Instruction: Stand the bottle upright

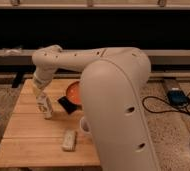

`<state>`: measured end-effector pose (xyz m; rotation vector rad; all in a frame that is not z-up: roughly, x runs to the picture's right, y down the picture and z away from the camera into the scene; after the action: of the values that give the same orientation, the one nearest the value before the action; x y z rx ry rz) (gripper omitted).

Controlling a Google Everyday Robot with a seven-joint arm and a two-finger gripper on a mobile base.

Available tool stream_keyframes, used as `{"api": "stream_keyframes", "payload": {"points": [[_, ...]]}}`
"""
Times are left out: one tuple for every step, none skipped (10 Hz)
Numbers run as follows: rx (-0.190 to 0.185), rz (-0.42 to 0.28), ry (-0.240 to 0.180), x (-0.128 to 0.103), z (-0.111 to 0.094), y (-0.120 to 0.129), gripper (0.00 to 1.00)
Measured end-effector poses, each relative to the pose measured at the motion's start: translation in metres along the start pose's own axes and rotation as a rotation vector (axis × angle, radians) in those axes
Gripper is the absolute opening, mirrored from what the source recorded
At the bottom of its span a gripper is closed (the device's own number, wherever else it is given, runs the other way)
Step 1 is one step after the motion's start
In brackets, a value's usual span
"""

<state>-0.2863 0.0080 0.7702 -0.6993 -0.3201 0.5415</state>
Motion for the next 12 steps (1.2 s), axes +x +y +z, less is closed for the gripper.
{"api": "stream_keyframes", "payload": {"points": [[0.001, 0.006, -0.024, 0.004, -0.002, -0.002, 0.00], [0.001, 0.006, -0.043, 0.004, -0.002, -0.001, 0.00], [-0.002, 0.003, -0.080, 0.004, -0.002, 0.001, 0.00], [0.005, 0.007, -0.103, 0.007, -0.003, -0.002, 0.00], [0.011, -0.001, -0.113, 0.006, -0.004, 0.001, 0.00], [0.019, -0.009, -0.120, 0.006, -0.004, 0.004, 0.00], [0.033, -0.012, -0.129, 0.007, -0.006, 0.004, 0.00], [0.051, -0.015, -0.136, 0.009, -0.007, 0.004, 0.00], [0.062, -0.021, -0.144, 0.008, -0.007, 0.007, 0.00], [0.072, -0.026, -0.152, 0.007, -0.008, 0.009, 0.00], [0.090, -0.029, -0.161, 0.009, -0.010, 0.008, 0.00], [0.102, -0.029, -0.167, 0.009, -0.011, 0.008, 0.00]]}}
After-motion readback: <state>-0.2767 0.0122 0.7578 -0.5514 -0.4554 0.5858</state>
